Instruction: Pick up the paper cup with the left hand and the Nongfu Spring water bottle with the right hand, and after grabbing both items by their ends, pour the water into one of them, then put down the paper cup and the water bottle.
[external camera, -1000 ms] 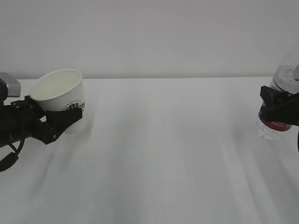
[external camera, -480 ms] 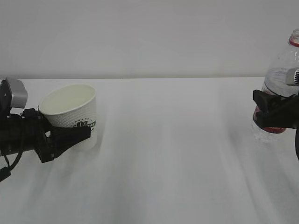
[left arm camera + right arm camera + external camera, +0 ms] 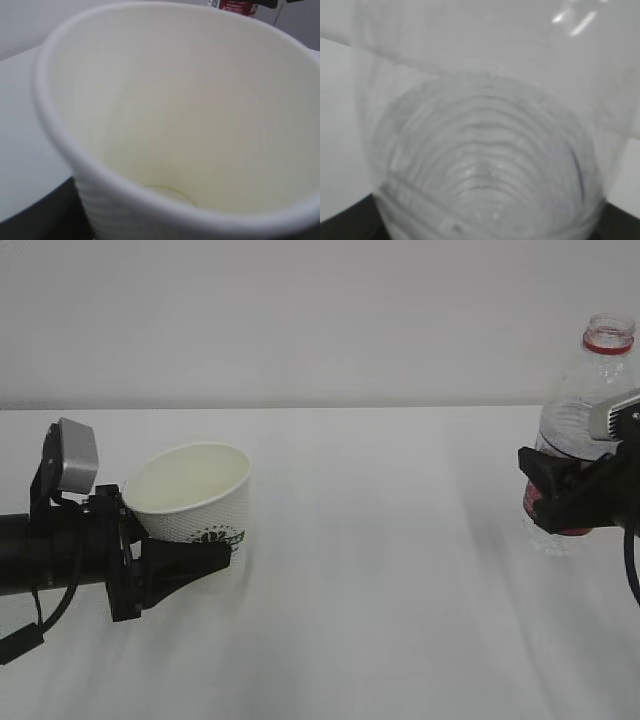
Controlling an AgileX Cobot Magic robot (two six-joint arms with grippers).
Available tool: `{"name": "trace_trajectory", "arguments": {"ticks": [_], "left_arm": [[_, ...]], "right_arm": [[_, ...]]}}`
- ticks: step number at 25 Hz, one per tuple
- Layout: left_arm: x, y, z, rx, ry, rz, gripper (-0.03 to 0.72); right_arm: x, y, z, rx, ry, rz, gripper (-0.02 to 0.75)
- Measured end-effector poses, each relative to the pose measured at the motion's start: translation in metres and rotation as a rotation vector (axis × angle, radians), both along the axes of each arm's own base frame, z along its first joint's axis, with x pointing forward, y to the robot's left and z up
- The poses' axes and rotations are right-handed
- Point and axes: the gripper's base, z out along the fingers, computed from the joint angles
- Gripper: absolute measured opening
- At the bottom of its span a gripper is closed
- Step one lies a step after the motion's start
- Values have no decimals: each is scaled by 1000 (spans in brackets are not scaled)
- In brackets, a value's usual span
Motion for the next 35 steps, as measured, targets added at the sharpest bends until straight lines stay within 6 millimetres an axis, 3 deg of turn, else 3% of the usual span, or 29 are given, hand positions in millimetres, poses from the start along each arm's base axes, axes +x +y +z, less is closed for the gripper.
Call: {"name": "trace_trajectory", "arguments": {"ticks": [12, 35], "left_arm": [[-20, -41, 1, -11, 3, -137, 529], [-49, -83, 2, -27, -5, -271, 528]], "right_arm": [[-3, 7, -1, 1, 12, 88, 476], [-8, 20, 0, -8, 0, 249, 476]]}}
